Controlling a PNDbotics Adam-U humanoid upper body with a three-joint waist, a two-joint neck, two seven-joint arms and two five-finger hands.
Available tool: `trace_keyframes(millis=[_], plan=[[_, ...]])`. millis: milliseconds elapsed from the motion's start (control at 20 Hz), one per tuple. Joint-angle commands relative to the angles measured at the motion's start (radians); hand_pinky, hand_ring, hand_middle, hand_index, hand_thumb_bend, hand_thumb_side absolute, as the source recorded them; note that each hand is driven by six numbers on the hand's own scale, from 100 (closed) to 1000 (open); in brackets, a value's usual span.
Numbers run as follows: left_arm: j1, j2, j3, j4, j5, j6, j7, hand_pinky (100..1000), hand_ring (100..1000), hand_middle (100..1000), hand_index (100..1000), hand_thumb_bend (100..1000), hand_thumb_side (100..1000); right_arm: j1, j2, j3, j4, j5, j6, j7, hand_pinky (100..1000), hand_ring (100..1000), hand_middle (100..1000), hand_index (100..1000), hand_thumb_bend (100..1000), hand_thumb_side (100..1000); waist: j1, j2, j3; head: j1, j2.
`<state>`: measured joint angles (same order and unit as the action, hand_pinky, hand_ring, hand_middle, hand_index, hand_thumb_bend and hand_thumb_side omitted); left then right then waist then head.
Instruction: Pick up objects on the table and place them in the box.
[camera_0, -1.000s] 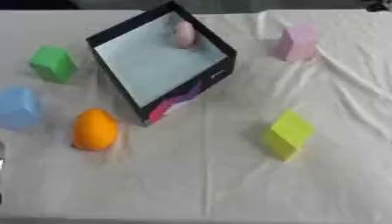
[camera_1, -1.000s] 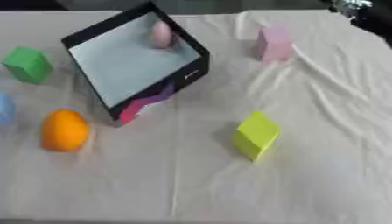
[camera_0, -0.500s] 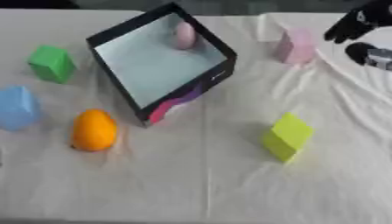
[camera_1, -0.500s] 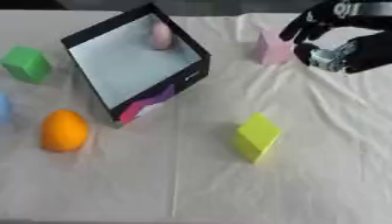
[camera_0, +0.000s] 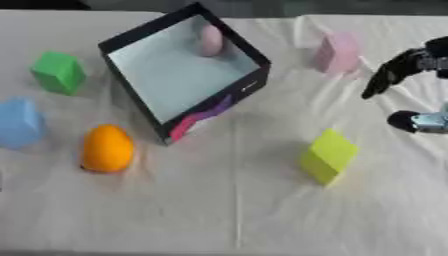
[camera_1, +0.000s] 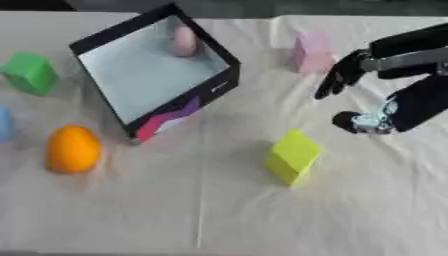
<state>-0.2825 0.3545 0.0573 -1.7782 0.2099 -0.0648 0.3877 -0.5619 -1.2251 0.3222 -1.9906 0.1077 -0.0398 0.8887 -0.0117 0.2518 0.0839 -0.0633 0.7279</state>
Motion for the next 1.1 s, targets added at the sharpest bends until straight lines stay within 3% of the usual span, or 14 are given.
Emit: trace_keyframes(millis=[50, 400, 600, 1100], plan=[[-0.01, 0.029, -0.003, -0.008, 0.0, 0.0, -0.007, 821, 768, 796, 808, 175, 716, -0.004, -0.041, 0.002, -0.009, 0.053, -0.052, 0.007, 875, 870, 849, 896, 293, 675, -0.012, -0.013, -0.001, -0.002, -0.006], [-0.01, 0.029, -0.006, -0.008, 0.001, 0.0, -0.011, 822, 769, 797, 808, 171, 718, -0.021, -0.009, 0.027, -0.009, 0.1, -0.098, -0.058, 877, 875, 860, 933, 471, 460, -0.01, -0.012, 0.0, -0.005, -0.007], [-0.011, 0.028, -0.012, -0.007, 0.002, 0.002, -0.016, 821, 769, 796, 808, 168, 720, -0.054, 0.024, 0.062, -0.009, 0.147, -0.113, -0.102, 879, 871, 847, 932, 472, 387, -0.01, -0.012, 0.001, -0.006, -0.004], [-0.011, 0.025, -0.011, -0.009, 0.004, 0.002, -0.016, 821, 771, 794, 808, 168, 720, -0.116, 0.125, 0.152, 0.019, 0.253, -0.066, -0.131, 874, 863, 832, 909, 461, 365, -0.006, -0.01, 0.004, -0.007, -0.002]])
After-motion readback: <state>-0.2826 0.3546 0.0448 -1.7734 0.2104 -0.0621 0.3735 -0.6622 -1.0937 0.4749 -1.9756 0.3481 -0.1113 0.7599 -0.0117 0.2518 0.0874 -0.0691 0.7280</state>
